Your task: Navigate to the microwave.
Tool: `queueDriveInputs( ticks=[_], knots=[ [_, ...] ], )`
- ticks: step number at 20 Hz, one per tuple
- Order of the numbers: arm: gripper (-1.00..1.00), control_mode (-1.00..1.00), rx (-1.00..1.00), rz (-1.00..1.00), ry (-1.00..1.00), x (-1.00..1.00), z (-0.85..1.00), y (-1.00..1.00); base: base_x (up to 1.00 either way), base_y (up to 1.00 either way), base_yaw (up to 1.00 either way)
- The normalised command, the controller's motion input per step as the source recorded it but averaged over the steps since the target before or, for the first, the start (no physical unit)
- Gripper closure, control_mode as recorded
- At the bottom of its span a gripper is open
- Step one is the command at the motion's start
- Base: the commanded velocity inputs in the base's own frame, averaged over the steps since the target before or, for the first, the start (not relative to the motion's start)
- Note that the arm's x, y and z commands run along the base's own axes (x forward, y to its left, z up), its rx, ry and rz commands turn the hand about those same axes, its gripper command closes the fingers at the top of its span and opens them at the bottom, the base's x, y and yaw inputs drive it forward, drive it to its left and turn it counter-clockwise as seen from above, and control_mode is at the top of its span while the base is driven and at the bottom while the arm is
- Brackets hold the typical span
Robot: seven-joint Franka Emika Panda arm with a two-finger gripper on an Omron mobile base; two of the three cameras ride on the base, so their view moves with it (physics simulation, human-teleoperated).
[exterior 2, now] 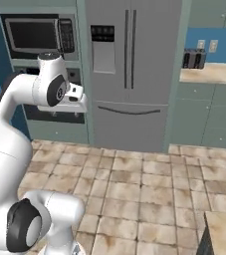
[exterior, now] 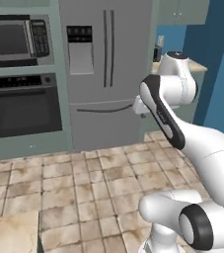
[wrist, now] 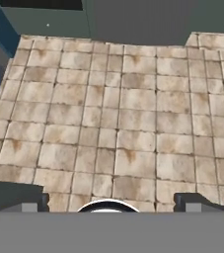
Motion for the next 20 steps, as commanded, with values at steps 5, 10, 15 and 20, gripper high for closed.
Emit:
queueDriveInputs(
  ticks=[5,10,15,20],
  knots=[
    [-1.0,1.0,0.0,0.0,0.0,0.0,0.0,0.0,1.0,0.13,0.31],
    [-1.0,1.0,0.0,0.0,0.0,0.0,0.0,0.0,1.0,0.26,0.35],
    [-1.0,1.0,0.0,0.0,0.0,0.0,0.0,0.0,1.0,0.44,0.24],
    [-1.0,1.0,0.0,0.0,0.0,0.0,0.0,0.0,1.0,0.72,0.11]
  ],
)
